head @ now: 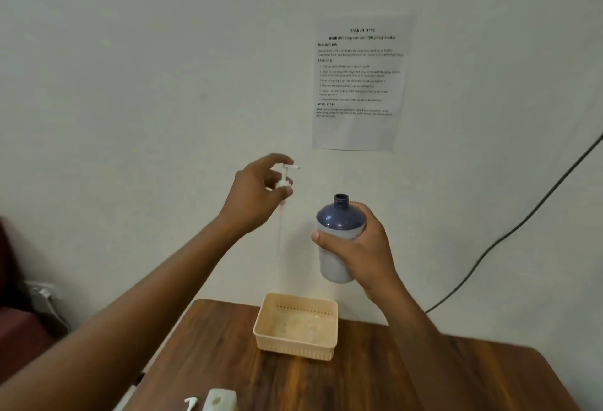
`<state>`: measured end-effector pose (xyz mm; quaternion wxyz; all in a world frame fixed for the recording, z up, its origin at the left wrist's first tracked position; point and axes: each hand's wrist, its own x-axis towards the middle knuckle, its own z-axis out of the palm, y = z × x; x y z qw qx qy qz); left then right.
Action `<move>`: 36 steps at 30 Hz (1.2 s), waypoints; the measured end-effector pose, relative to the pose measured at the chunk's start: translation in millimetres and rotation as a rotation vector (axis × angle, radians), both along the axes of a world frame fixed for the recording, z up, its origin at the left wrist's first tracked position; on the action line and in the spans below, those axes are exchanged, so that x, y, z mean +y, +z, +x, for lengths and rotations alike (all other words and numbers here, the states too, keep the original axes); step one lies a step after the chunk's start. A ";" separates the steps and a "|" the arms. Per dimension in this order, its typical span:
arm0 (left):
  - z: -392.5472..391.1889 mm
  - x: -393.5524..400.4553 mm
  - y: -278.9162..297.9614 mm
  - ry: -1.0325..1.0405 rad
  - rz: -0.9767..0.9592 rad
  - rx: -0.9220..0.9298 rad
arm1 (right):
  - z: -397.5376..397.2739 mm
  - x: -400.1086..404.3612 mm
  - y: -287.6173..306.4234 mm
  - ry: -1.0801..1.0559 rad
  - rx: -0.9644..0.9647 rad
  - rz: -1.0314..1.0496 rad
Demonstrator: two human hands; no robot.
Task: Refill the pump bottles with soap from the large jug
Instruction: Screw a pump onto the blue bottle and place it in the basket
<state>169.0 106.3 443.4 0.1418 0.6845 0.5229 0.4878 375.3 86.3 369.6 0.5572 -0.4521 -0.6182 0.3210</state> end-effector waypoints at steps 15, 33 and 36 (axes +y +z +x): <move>29.3 -34.9 149.9 -0.188 0.161 -0.043 | -13.4 -12.6 14.1 0.015 -0.019 0.032; 55.4 -29.9 131.6 -0.213 0.121 -0.062 | -4.2 -16.6 20.6 0.004 -0.025 0.042; 57.8 -33.3 122.0 -0.225 0.104 -0.057 | -3.7 -16.0 22.9 -0.011 -0.040 0.049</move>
